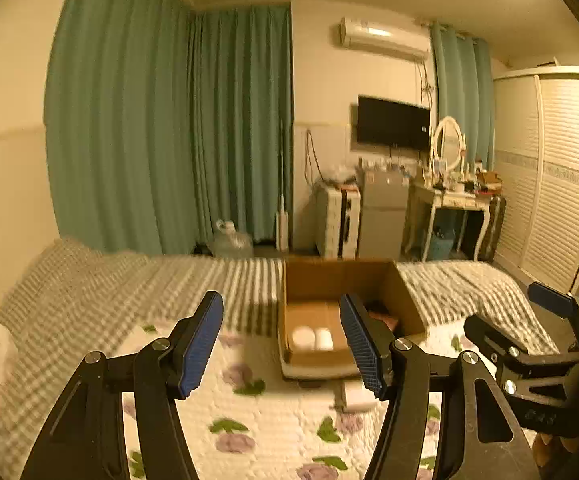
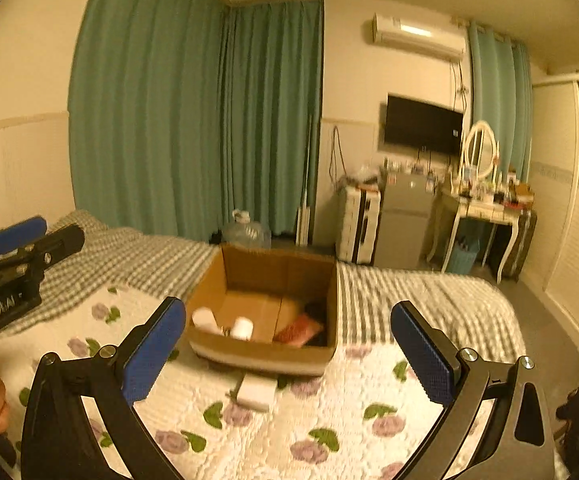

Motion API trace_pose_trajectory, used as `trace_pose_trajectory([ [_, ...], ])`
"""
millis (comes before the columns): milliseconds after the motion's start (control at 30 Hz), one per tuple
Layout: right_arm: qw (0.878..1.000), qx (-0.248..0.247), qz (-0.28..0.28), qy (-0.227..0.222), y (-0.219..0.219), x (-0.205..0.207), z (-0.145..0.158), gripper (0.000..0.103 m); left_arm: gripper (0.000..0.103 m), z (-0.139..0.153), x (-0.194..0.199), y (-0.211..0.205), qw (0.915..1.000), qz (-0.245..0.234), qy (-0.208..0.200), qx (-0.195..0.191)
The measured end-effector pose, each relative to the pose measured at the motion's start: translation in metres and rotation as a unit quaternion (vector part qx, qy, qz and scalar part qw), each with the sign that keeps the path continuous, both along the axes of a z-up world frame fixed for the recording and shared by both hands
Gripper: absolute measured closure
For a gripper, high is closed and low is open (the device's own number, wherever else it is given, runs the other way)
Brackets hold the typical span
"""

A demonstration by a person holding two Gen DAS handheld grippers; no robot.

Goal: Organize rigid objects
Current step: 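Pull both tools back and lower the right tool toward the last white charger, then grasp the square white charger with the right tool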

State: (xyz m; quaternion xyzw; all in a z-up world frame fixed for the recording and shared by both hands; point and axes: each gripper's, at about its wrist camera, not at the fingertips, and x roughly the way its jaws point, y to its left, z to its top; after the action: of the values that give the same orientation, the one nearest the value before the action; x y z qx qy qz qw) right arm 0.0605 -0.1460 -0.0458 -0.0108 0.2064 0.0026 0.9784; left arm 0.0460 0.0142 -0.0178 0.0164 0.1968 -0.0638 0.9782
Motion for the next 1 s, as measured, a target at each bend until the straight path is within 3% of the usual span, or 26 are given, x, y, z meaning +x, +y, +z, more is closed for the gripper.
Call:
trace_pose_trajectory([
  [267, 0.998, 0.023, 0.012, 0.06, -0.003, 0.036, -0.054, 0.0, 0.039, -0.054, 0.037, -0.003, 0.9981, -0.008, 0.06, 0.016],
  [567, 0.989, 0.041, 0.018, 0.138, 0.005, 0.085, -0.123, 0.0, 0.041, -0.122, 0.076, -0.009, 0.9876, -0.022, 0.152, 0.03],
  [733, 0.982, 0.047, 0.016, 0.183, 0.005, 0.109, -0.164, 0.0, 0.042, -0.156, 0.1, -0.006, 0.9785, -0.023, 0.205, 0.009],
  [900, 0.975, 0.046, 0.015, 0.219, 0.007, 0.131, -0.197, 0.0, 0.051, -0.175, 0.113, -0.005, 0.9741, -0.024, 0.225, 0.007],
  [1000, 0.97, 0.041, 0.017, 0.237, 0.012, 0.14, -0.211, 0.001, 0.052, -0.184, 0.119, -0.001, 0.9703, -0.026, 0.24, -0.004],
])
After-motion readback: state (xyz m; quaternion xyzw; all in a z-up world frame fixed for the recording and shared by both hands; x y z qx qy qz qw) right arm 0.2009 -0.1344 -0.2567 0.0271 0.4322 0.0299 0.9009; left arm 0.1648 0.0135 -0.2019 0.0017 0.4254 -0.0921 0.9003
